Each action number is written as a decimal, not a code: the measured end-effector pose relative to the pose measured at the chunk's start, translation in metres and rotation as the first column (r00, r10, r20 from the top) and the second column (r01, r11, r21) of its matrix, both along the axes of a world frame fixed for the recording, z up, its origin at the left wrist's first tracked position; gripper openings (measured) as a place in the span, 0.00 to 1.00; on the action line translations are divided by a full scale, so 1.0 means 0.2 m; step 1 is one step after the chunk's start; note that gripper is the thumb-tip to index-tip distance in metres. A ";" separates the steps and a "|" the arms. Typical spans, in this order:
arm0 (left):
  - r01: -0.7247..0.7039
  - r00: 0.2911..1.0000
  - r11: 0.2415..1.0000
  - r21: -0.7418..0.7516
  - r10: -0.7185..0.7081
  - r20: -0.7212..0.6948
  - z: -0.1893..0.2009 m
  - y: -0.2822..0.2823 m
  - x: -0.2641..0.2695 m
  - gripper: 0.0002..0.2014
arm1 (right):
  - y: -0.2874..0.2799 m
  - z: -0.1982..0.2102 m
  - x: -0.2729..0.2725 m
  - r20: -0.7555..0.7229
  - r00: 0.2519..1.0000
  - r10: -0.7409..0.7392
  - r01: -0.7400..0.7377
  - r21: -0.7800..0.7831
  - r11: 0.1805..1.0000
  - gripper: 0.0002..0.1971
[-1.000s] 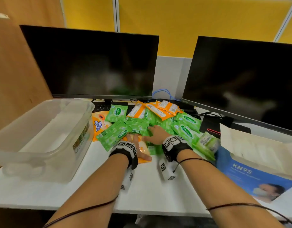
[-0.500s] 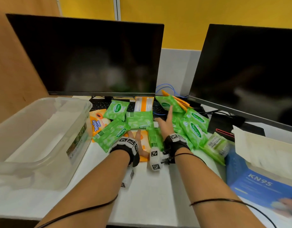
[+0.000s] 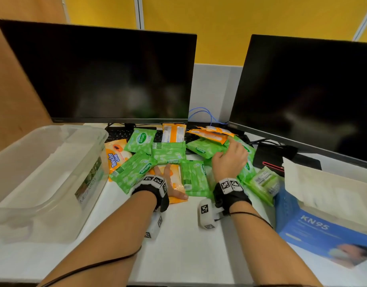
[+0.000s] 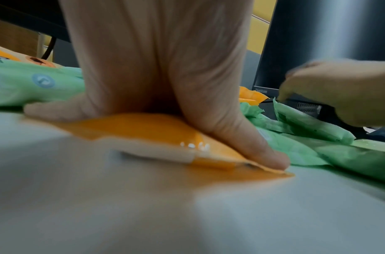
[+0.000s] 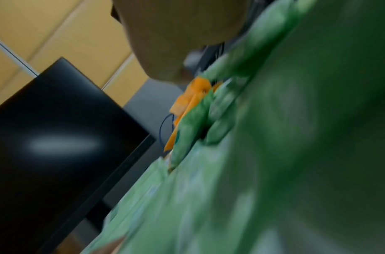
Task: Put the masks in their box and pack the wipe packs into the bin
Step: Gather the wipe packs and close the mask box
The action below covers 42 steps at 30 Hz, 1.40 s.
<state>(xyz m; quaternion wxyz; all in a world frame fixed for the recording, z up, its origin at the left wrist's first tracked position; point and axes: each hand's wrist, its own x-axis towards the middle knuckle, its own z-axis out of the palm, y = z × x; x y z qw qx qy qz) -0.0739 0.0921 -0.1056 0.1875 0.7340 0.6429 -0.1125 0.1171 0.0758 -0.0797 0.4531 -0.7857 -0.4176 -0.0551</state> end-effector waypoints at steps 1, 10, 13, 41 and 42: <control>0.000 1.000 1.000 -0.004 0.000 -0.004 0.00 0.00 0.00 0.71 | -0.01 0.01 0.05 0.033 0.995 -0.090 0.094 -0.173 0.980 0.33; -0.005 1.000 1.000 -0.011 0.005 -0.027 0.00 0.02 0.01 0.70 | 0.00 -0.01 0.03 -0.163 0.966 0.202 -0.260 -0.604 0.753 0.51; 0.008 0.999 1.000 -0.002 -0.008 -0.033 0.00 0.02 0.02 0.69 | -0.02 -0.01 -0.05 -0.158 0.891 0.425 -0.421 -0.637 0.646 0.48; -0.038 0.998 0.997 0.062 0.041 -0.053 0.03 -0.05 0.04 0.65 | -0.05 -0.03 -0.28 -0.065 0.871 0.486 -0.359 -0.760 0.542 0.35; -0.017 0.997 0.997 0.075 0.023 -0.079 0.04 -0.06 0.04 0.63 | -0.05 -0.03 -0.28 -0.055 0.874 0.483 -0.348 -0.763 0.544 0.35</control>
